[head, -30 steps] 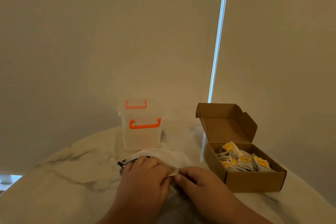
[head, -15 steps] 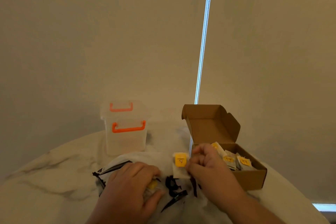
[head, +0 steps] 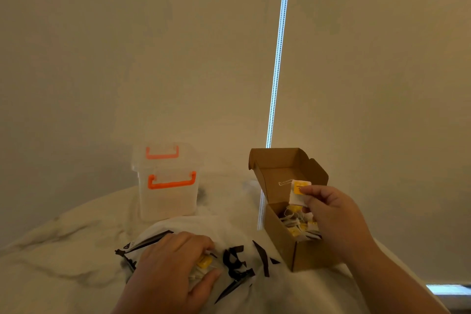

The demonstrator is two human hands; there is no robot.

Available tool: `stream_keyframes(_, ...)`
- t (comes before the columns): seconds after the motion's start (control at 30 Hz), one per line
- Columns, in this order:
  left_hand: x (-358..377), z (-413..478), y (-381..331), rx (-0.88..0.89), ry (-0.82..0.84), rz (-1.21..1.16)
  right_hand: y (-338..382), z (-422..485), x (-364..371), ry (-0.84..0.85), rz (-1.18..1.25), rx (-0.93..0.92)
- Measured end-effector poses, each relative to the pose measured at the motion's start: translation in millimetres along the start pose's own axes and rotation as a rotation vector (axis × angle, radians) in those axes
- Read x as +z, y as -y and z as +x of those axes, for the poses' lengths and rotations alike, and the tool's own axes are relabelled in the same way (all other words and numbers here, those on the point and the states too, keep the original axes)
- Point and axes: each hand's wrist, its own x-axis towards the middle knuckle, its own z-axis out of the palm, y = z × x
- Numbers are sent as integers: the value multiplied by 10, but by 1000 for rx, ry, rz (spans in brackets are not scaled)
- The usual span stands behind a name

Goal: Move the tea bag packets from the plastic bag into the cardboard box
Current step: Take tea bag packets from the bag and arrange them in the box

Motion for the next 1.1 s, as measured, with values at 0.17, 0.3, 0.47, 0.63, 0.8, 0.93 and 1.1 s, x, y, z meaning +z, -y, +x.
stream_keyframes(0.17,14,0,-15,-7,10,0,-145,57,147,314,-552,-20)
stream_keyframes(0.3,4,5,-21,-19,29,1,-61,51,216,484,-676,-34)
stream_keyframes(0.47,7,26,-27,-50,56,-18,-59,27,284,486,-593,-45)
stream_keyframes(0.63,-32,16,-57,-82,99,-33,-67,5,325,391,-562,-88)
stream_keyframes(0.8,-65,14,-110,-119,119,7,40,-95,262,218,-548,-230)
stream_keyframes(0.93,-46,37,-163,-237,171,168,372,-438,282,332,-334,-474)
stream_keyframes(1.1,96,17,-94,-255,227,275,420,-760,658,820,-554,-633)
